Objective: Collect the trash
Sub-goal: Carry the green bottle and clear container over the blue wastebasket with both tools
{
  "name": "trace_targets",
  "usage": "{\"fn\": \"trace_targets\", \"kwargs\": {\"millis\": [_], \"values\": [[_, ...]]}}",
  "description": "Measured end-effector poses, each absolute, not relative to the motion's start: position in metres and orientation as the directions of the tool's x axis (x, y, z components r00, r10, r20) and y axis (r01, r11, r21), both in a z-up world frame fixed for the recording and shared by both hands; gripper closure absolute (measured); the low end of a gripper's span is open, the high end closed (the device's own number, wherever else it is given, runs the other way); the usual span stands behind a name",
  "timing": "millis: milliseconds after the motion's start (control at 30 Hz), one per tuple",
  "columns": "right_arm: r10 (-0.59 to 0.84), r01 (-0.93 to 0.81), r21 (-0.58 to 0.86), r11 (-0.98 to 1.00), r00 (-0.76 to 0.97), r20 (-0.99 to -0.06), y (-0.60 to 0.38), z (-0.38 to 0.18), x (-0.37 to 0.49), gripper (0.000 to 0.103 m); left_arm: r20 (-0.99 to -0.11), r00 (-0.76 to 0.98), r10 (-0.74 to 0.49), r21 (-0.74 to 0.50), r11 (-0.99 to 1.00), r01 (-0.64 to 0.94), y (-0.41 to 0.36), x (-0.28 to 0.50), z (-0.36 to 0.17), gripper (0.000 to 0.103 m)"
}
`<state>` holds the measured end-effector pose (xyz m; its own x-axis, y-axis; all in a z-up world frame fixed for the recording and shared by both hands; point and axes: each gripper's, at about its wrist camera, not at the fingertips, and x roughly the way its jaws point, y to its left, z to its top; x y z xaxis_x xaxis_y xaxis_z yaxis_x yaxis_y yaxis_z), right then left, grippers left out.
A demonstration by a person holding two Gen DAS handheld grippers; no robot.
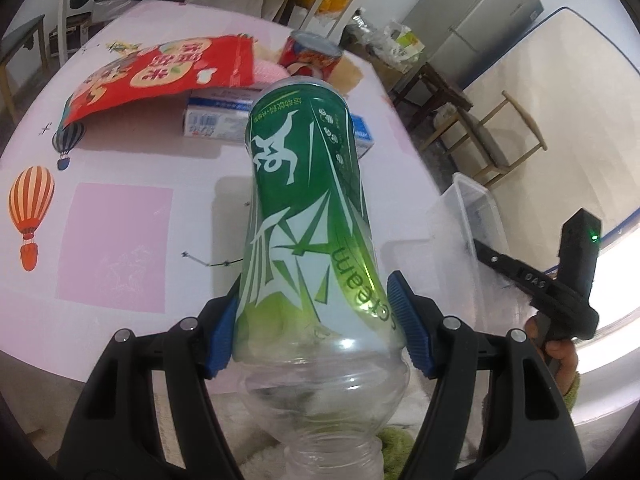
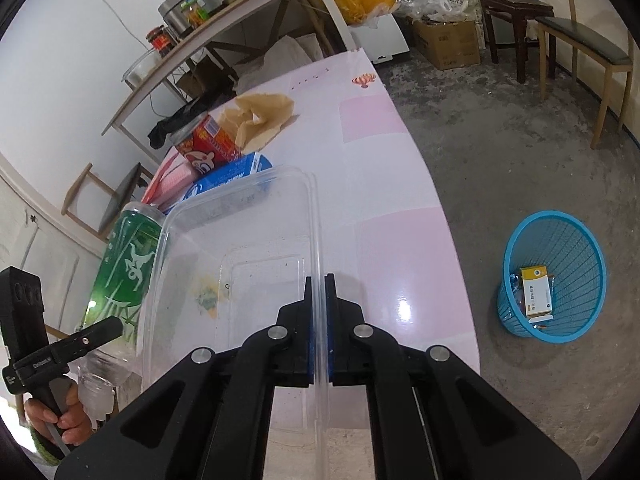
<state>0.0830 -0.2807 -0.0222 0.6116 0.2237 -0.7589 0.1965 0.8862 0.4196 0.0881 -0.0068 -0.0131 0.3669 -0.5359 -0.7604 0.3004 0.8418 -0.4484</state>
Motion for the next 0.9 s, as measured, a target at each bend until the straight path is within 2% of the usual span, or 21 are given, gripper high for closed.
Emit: {"fn": "trace_targets", "kwargs": {"millis": [300,533,767,900], "values": [[0.193,0.239,0.46,0.855,0.678,-0.71,-0.315,-0.006,0.056,0.099,-0.69,0.349,-0.634,-0.489,0.764,0.42,-0.047,0.09,0.019,0.038],[0.078,0.389,0.489,0.781,0.716,-0.694,-0.381,-0.006,0.013,0.099,-0.66,0.256,-0.707,-0.493,0.664,0.562,-0.117,0.098,0.042,0.038],[-0.055,0.614,0.477,0.629,0.647,-0.761,-0.459,-0.052,-0.039,0.099,-0.704,0.117,-0.7,-0.487,0.597,0.637,-0.207,0.113,0.037,0.038],[-0.065,0.72,0.479,0.502,0.584,-0.809,-0.497,-0.098,-0.065,0.099,-0.747,0.012,-0.665,-0.501,0.574,0.648,-0.257,0.124,0.02,0.038]]}}
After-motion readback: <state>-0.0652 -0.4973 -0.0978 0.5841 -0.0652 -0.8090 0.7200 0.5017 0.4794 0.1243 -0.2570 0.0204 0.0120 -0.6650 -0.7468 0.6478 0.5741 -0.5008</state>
